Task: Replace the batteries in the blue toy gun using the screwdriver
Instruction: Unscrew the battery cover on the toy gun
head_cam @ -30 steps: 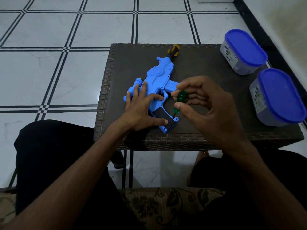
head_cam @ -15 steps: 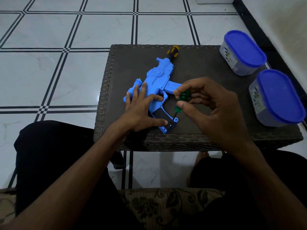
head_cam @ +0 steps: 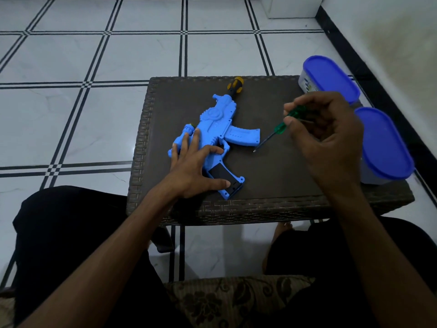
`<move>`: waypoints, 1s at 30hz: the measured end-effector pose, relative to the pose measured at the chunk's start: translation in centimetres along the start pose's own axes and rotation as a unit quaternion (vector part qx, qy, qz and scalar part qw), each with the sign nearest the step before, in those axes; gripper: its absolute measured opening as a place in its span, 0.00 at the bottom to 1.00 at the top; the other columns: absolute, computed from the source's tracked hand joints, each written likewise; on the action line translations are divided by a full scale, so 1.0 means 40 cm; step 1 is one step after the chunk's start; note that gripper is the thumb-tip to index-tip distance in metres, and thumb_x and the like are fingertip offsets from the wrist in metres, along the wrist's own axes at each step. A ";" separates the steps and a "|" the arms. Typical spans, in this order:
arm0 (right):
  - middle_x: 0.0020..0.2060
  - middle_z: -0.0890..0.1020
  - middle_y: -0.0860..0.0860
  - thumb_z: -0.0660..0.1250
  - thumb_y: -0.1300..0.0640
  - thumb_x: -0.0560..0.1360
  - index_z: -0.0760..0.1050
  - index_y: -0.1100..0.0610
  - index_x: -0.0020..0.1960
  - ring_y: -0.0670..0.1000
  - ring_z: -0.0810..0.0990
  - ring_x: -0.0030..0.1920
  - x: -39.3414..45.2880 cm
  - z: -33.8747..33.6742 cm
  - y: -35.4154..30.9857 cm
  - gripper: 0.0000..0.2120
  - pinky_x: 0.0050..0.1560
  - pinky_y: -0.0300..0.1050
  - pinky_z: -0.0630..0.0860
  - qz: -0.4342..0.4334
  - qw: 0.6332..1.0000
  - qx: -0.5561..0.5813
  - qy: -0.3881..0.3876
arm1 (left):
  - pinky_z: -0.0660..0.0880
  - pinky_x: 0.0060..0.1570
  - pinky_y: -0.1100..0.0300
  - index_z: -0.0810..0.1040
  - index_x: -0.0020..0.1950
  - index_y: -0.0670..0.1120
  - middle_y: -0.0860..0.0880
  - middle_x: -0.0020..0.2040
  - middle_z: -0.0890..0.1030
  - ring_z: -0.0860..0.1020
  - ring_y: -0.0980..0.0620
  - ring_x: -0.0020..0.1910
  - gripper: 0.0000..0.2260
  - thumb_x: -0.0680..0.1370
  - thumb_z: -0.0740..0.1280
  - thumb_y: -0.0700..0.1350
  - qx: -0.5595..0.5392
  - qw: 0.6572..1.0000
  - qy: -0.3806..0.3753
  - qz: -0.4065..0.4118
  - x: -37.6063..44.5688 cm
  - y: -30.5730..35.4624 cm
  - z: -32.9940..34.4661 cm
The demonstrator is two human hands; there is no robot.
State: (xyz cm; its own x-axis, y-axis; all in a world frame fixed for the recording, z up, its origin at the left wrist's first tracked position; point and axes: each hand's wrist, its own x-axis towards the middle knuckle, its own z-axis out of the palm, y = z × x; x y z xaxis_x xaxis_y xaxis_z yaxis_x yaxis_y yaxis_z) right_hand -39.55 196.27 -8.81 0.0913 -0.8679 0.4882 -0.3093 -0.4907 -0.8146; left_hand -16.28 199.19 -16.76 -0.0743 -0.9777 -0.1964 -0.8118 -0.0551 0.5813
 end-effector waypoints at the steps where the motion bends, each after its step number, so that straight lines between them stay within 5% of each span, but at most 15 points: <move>1: 0.52 0.83 0.52 0.71 0.64 0.75 0.74 0.63 0.57 0.48 0.83 0.54 0.010 -0.005 0.015 0.11 0.54 0.39 0.80 -0.002 1.000 -0.009 0.020 | 0.30 0.72 0.47 0.68 0.67 0.61 0.50 0.79 0.38 0.31 0.50 0.76 0.32 0.66 0.75 0.59 -0.002 1.000 0.000 0.003 0.001 0.001 0.000; 14: 0.50 0.83 0.53 0.71 0.63 0.74 0.76 0.60 0.54 0.47 0.82 0.51 0.069 0.010 0.215 0.10 0.53 0.44 0.81 0.041 0.987 -0.103 0.119 | 0.30 0.72 0.48 0.69 0.66 0.61 0.50 0.79 0.38 0.31 0.51 0.76 0.31 0.66 0.76 0.58 -0.010 1.000 0.008 0.005 -0.002 0.000 0.000; 19: 0.51 0.83 0.53 0.72 0.64 0.74 0.75 0.58 0.53 0.47 0.82 0.52 0.066 0.012 0.237 0.10 0.54 0.35 0.78 0.060 0.985 -0.089 0.138 | 0.30 0.72 0.47 0.69 0.67 0.61 0.50 0.80 0.39 0.32 0.50 0.76 0.32 0.66 0.76 0.59 -0.005 1.000 0.018 0.009 -0.002 -0.002 0.004; 26: 0.49 0.83 0.47 0.72 0.65 0.73 0.77 0.56 0.51 0.42 0.81 0.50 0.010 0.021 0.279 0.09 0.51 0.38 0.80 0.131 0.978 -0.114 0.113 | 0.31 0.72 0.47 0.70 0.67 0.61 0.50 0.80 0.42 0.35 0.49 0.77 0.31 0.66 0.76 0.59 0.001 0.999 0.042 0.005 -0.003 -0.001 0.015; 30: 0.43 0.82 0.49 0.72 0.66 0.72 0.79 0.56 0.46 0.47 0.81 0.43 -0.025 0.035 0.304 0.07 0.45 0.41 0.79 0.091 0.978 -0.178 0.055 | 0.33 0.72 0.46 0.70 0.67 0.61 0.48 0.80 0.42 0.36 0.47 0.78 0.31 0.66 0.75 0.60 0.010 0.998 0.056 -0.016 0.000 0.013 0.023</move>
State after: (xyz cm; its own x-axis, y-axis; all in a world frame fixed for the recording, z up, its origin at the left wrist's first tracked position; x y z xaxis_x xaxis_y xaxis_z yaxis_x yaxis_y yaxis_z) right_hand -42.08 191.05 -19.66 -0.0921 -0.9157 0.3912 -0.6222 -0.2538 -0.7406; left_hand -17.21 199.35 -17.19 0.0162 -0.9921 -0.1246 -0.8246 -0.0837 0.5595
